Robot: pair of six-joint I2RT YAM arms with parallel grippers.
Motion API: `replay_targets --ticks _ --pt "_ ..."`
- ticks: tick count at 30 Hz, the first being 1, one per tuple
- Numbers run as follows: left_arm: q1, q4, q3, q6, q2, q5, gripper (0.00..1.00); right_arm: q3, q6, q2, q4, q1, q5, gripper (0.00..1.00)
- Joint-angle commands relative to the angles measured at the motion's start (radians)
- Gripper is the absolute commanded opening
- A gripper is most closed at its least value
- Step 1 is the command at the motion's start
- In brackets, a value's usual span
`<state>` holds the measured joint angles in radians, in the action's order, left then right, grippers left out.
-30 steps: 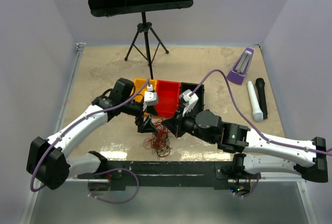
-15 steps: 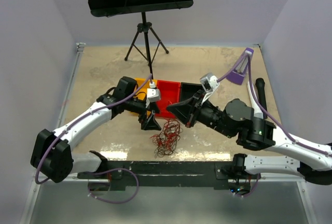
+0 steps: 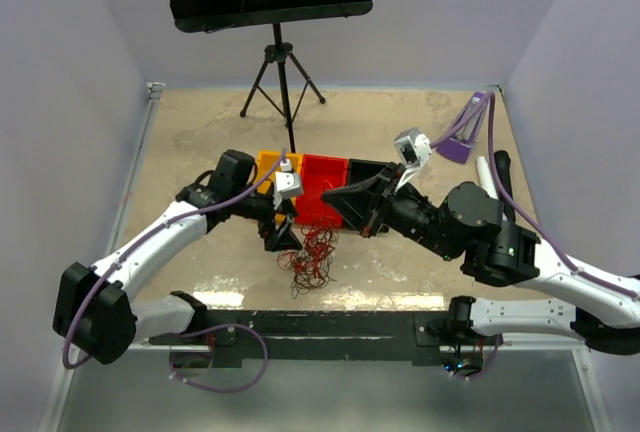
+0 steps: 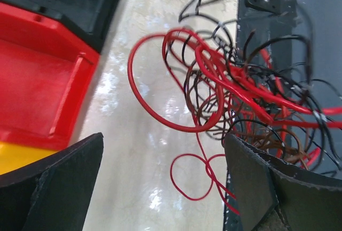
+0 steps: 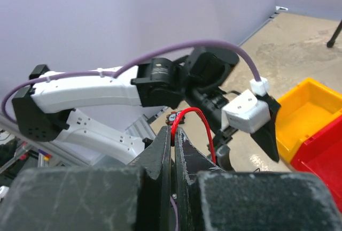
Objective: Untangle the cables
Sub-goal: Untie the cable.
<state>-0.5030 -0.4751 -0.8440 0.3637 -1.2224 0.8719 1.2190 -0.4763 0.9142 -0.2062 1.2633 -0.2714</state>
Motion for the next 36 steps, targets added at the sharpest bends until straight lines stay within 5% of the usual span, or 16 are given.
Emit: replay_targets --ticks 1,8,13,23,28,36 --pt "0.089 -0.081 -0.096 0.052 0.076 -0.004 1.00 0.025 0.002 -0.003 0.030 0.004 -0.067 0.00" --pt "0.106 -0.312 -0.182 0.294 0.233 0.012 1.00 0.056 0.010 0.064 0.053 0.004 -0.057 0.00" --pt "0.104 -0.027 -0.022 0.183 0.423 0.015 1.00 0.036 0.011 0.081 0.113 0.004 -0.037 0.00" --pt "0.093 0.254 0.124 -0.066 0.396 0.352 1.00 0.025 0.005 0.094 0.163 0.004 -0.011 0.00" --pt "0.052 0.642 0.244 -0.354 0.488 0.322 1.00 -0.002 -0.012 0.095 0.200 0.004 -0.008 0.00" --pt "-0.026 0.819 0.295 -0.491 0.448 0.266 1.00 0.008 -0.016 0.123 0.249 0.004 0.011 0.00"
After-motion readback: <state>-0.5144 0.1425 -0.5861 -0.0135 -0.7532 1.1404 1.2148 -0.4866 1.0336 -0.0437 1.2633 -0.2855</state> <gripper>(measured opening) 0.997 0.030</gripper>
